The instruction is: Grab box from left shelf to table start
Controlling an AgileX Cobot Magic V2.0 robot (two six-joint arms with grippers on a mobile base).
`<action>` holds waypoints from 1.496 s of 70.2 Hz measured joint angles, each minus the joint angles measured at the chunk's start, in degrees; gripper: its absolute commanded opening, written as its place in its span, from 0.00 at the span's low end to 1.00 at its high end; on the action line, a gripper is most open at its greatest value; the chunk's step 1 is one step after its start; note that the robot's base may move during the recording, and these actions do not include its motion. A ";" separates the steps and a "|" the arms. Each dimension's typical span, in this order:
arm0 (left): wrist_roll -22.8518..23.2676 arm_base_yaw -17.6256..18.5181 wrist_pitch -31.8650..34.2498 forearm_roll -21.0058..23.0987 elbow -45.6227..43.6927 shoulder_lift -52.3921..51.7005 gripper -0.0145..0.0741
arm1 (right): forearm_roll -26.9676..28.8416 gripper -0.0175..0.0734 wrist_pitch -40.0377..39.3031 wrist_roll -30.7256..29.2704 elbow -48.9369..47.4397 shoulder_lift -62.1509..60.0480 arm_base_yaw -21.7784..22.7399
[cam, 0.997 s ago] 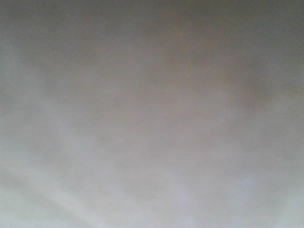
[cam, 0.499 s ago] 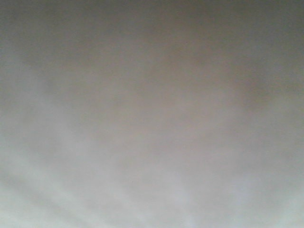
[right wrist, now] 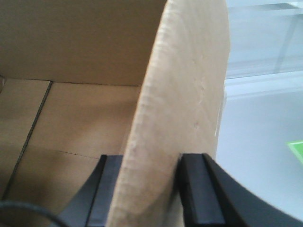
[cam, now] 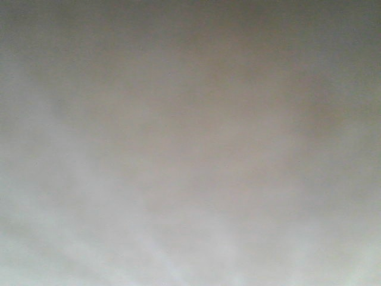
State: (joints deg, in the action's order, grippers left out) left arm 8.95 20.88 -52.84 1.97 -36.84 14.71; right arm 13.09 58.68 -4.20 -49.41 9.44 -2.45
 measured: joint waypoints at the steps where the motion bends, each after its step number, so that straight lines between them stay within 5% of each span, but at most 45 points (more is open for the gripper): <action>1: 0.00 0.00 0.00 0.00 0.00 0.00 0.06 | 0.00 0.25 0.00 0.00 0.00 0.00 0.00; 105: 0.05 0.00 0.00 0.00 0.04 0.00 0.06 | 0.00 0.25 -0.10 0.00 0.00 0.00 0.00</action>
State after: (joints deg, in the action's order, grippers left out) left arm 9.00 20.88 -52.84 1.97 -36.80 14.71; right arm 13.09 58.58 -4.20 -49.41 9.44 -2.45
